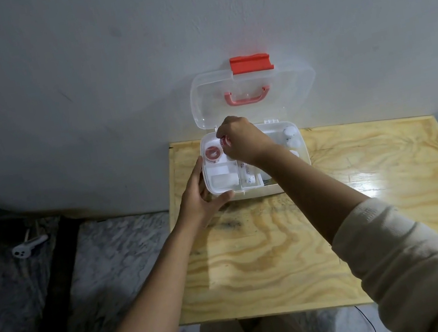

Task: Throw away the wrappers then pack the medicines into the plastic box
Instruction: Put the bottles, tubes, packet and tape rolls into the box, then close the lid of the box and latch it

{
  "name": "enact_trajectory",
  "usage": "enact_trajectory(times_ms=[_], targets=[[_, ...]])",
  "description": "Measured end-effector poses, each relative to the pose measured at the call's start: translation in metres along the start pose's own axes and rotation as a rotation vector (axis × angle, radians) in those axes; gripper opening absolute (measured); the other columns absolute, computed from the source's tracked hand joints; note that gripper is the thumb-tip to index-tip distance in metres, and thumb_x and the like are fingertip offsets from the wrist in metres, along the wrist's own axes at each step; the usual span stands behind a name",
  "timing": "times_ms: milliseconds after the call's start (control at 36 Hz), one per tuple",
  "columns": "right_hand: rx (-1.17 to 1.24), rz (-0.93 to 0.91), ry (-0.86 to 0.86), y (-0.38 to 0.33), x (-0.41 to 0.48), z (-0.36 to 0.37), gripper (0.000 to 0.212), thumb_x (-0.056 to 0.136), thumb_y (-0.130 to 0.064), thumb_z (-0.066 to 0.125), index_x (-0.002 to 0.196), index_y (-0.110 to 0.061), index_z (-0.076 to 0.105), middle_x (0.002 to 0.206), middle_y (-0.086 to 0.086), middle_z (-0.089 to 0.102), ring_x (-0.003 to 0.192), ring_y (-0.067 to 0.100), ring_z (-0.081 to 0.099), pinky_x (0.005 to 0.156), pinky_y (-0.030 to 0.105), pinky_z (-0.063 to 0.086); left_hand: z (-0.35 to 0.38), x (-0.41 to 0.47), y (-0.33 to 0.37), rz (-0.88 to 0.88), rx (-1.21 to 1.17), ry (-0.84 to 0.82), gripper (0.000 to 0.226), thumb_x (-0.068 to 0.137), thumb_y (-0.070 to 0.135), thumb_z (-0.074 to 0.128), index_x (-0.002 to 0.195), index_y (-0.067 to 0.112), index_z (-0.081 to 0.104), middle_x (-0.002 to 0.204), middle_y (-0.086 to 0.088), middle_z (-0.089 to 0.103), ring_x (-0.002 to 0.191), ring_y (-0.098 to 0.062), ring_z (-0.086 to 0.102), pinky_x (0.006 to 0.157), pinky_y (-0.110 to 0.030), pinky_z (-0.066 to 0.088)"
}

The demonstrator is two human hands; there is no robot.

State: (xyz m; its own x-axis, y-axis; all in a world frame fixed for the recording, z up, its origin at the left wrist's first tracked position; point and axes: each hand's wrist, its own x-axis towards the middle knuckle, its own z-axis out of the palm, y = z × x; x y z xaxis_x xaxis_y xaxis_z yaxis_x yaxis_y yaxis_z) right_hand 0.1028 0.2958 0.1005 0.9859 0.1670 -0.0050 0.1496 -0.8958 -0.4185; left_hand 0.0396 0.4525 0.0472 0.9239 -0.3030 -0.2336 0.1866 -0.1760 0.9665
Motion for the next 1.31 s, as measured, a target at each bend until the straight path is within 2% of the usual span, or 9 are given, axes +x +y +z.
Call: enact_trajectory(times_ms=[222, 389, 583, 750, 889, 1000, 1056, 1139, 1306], targets=[[0.02, 0.018, -0.037, -0.001, -0.003, 0.002, 0.019, 0.085, 0.0, 0.054, 0.104, -0.001, 0.054, 0.101, 0.019, 0.062, 0.078, 0.025, 0.052, 0.066, 0.027, 0.04, 0.0, 0.0, 0.0, -0.005, -0.004, -0.002, 0.089, 0.077, 0.01, 0.077, 0.147, 0.028, 0.025, 0.121, 0.035, 0.04, 0.099, 0.033, 0.044, 0.08, -0.002, 0.042], [0.014, 0.006, 0.0, 0.0, -0.008, 0.007, 0.031, 0.082, 0.007, 0.055, 0.111, 0.0, 0.062, 0.113, 0.021, 0.059, 0.099, 0.034, 0.056, 0.087, 0.039, 0.05, -0.001, 0.0, -0.001, -0.017, 0.0, -0.01, 0.094, 0.075, 0.015, 0.079, 0.148, 0.03, 0.023, 0.123, 0.036, 0.039, 0.104, 0.032, 0.041, 0.085, -0.002, 0.041], [-0.007, 0.058, 0.063, -0.005, -0.008, 0.013, 0.009, 0.078, 0.007, 0.056, 0.084, 0.002, 0.061, 0.086, 0.021, 0.063, 0.077, 0.034, 0.055, 0.062, 0.036, 0.044, -0.001, -0.001, 0.0, -0.02, 0.014, -0.008, 0.094, 0.075, 0.017, 0.08, 0.148, 0.031, 0.024, 0.123, 0.037, 0.039, 0.105, 0.028, 0.042, 0.086, -0.002, 0.041], [0.052, 0.059, 0.078, -0.001, -0.018, 0.012, 0.022, 0.081, 0.001, 0.056, 0.102, 0.0, 0.062, 0.11, 0.019, 0.06, 0.1, 0.034, 0.051, 0.08, 0.04, 0.048, -0.001, -0.001, 0.001, -0.036, 0.0, -0.006, 0.094, 0.074, 0.015, 0.08, 0.148, 0.032, 0.025, 0.122, 0.038, 0.041, 0.106, 0.027, 0.043, 0.084, -0.004, 0.043], [0.197, 0.062, 0.414, -0.007, -0.046, -0.013, 0.025, 0.086, -0.009, 0.057, 0.11, -0.003, 0.06, 0.111, 0.014, 0.062, 0.104, 0.028, 0.054, 0.088, 0.029, 0.042, 0.0, 0.0, 0.0, -0.018, -0.009, -0.011, 0.094, 0.073, 0.015, 0.081, 0.148, 0.031, 0.027, 0.14, 0.017, 0.044, 0.128, 0.0, 0.044, 0.102, -0.022, 0.043], [0.141, 0.001, 0.793, -0.005, -0.054, -0.041, 0.021, 0.084, -0.008, 0.058, 0.104, -0.003, 0.062, 0.104, 0.016, 0.064, 0.098, 0.024, 0.054, 0.083, 0.029, 0.045, -0.001, 0.001, 0.005, -0.023, -0.006, -0.028, 0.094, 0.061, 0.034, 0.084, 0.137, 0.043, 0.031, 0.126, 0.036, 0.044, 0.113, 0.022, 0.044, 0.09, -0.008, 0.044], [0.119, 0.019, 0.848, 0.002, -0.045, -0.058, 0.026, 0.086, -0.014, 0.056, 0.11, -0.004, 0.06, 0.11, 0.016, 0.062, 0.104, 0.023, 0.052, 0.086, 0.031, 0.044, -0.001, 0.002, 0.006, -0.02, -0.007, -0.033, 0.093, 0.067, 0.025, 0.084, 0.142, 0.038, 0.03, 0.123, 0.037, 0.042, 0.106, 0.028, 0.043, 0.083, -0.002, 0.043], [0.078, 0.102, 0.777, 0.013, -0.03, -0.083, 0.037, 0.09, -0.024, 0.051, 0.124, -0.009, 0.052, 0.123, 0.013, 0.057, 0.115, 0.026, 0.049, 0.093, 0.034, 0.04, 0.0, 0.003, 0.006, -0.014, -0.014, -0.031, 0.087, 0.078, 0.003, 0.075, 0.147, 0.027, 0.029, 0.127, 0.029, 0.045, 0.107, 0.026, 0.045, 0.082, -0.004, 0.044], [0.001, 0.149, 0.545, 0.031, -0.022, -0.088, 0.044, 0.095, -0.04, 0.041, 0.131, -0.015, 0.043, 0.125, 0.006, 0.058, 0.117, 0.026, 0.049, 0.098, 0.038, 0.033, 0.0, 0.003, 0.006, -0.028, -0.016, -0.022, 0.087, 0.078, 0.002, 0.074, 0.146, 0.03, 0.029, 0.131, 0.022, 0.046, 0.115, 0.013, 0.047, 0.09, -0.012, 0.046]])
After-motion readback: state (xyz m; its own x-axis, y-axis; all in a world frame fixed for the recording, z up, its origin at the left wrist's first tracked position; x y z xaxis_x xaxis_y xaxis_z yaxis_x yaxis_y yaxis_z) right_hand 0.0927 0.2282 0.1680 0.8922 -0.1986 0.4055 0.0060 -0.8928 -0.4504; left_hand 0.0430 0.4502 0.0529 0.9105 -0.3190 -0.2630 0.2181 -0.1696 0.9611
